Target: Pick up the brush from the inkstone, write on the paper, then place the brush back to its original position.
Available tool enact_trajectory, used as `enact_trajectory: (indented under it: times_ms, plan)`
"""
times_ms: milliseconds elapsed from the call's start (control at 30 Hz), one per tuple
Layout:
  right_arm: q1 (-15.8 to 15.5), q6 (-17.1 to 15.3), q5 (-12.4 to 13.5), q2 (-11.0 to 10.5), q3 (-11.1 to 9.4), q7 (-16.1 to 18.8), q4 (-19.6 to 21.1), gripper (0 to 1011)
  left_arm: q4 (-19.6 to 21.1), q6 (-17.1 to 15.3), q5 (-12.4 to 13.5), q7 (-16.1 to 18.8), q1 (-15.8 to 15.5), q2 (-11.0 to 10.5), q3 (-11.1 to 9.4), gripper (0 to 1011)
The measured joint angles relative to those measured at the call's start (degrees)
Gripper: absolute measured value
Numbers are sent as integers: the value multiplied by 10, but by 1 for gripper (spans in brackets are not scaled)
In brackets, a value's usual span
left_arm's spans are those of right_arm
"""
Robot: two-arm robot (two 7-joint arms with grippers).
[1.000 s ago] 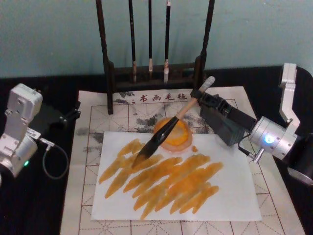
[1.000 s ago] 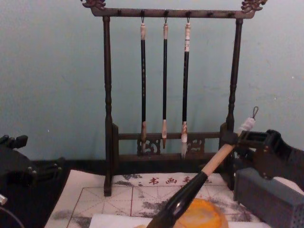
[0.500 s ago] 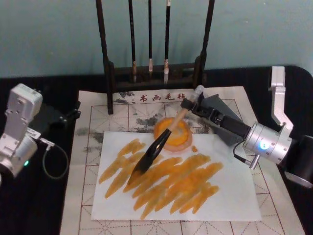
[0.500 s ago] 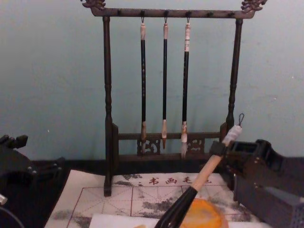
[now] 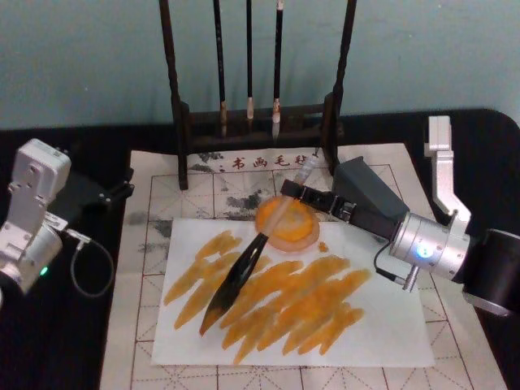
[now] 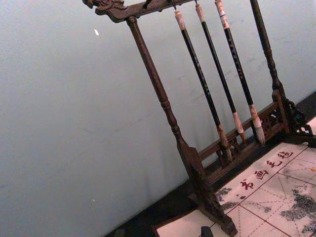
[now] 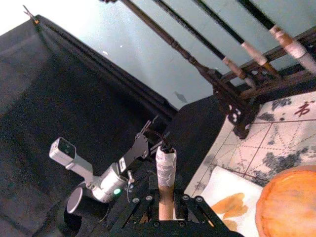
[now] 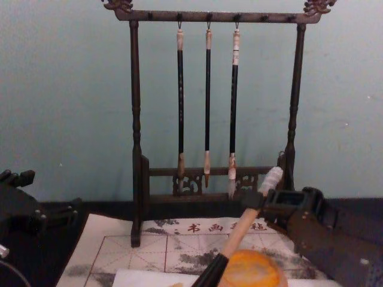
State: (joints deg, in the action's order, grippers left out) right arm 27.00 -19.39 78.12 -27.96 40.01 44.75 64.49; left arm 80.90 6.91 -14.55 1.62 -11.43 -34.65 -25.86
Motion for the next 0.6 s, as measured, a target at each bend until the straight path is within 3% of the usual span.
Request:
enact_trajectory:
  times_ms: [600]
  plan:
    - [11,6,-23,13,22,0,-5,184,0,0,0,0,0,0,0,1001]
